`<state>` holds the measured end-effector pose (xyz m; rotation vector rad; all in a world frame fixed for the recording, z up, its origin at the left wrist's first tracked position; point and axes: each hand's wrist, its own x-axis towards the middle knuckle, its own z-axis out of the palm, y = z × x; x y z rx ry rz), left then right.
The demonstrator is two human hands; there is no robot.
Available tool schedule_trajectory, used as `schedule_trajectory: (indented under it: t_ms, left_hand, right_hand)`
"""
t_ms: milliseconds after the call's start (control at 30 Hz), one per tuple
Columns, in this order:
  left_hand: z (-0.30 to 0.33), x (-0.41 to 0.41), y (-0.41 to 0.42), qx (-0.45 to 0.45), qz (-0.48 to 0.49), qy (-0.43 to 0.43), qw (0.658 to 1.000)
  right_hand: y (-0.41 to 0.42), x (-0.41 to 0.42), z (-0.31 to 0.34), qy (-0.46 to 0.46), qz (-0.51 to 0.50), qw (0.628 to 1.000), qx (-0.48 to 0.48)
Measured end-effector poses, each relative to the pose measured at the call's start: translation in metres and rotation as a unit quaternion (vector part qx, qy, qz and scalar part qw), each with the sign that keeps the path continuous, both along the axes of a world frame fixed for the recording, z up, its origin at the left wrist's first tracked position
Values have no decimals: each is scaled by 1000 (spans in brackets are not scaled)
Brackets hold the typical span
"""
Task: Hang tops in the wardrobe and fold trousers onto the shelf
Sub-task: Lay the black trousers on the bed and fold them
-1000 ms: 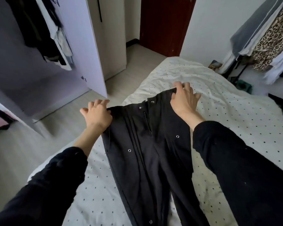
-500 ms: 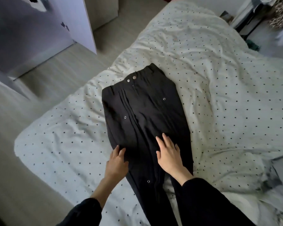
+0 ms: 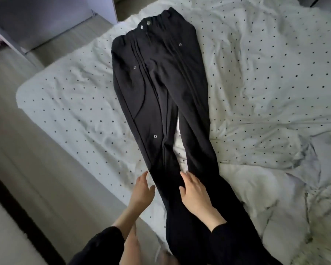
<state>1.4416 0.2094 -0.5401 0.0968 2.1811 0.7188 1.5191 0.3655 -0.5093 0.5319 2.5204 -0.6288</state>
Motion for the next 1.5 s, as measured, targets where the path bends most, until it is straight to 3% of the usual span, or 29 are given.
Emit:
schedule_trajectory:
  t_ms: [167, 333, 467, 700, 867, 967, 1033, 1100, 1200, 1333, 1400, 1500]
  left_hand:
    - [-30, 100, -13, -2, 91, -75, 993]
    - [-49, 140, -17, 7, 120, -10, 993]
    - [-55, 154, -11, -20, 58, 48, 997]
    - [-51, 192, -4, -39, -21, 15, 999]
    - [-17, 227, 5, -26, -106, 120, 987]
    - [-2, 258, 21, -1, -194, 142, 971]
    - [3, 277, 39, 39, -255, 112, 960]
    - [5, 293, 58, 105, -258, 25, 960]
    - [-1, 305, 65, 153, -122, 24, 980]
    - [-29, 286, 33, 51, 177, 107, 977]
    - [-44, 274, 24, 18, 249, 55, 967]
    - [-60, 268, 38, 45, 320, -60, 944]
  right_hand:
    - [-18, 87, -24, -10, 5, 999, -35]
    - [-36, 133, -51, 2, -24, 999, -44]
    - [-46, 151, -63, 24, -83, 995, -46]
    - [-42, 164, -55, 34, -168, 982, -84]
    - [-28, 181, -32, -16, -294, 936, -194]
    - [-10, 191, -17, -15, -311, 929, -200]
    - [5, 198, -10, -15, -300, 936, -183]
    - [22, 208, -9, -35, -283, 944, -163]
    - [47, 224, -16, -77, -255, 959, -95]
    - [61, 234, -29, -82, -243, 965, -56]
    - [64, 242, -36, -67, -230, 970, -34]
    - [66, 252, -41, -56, -234, 970, -30]
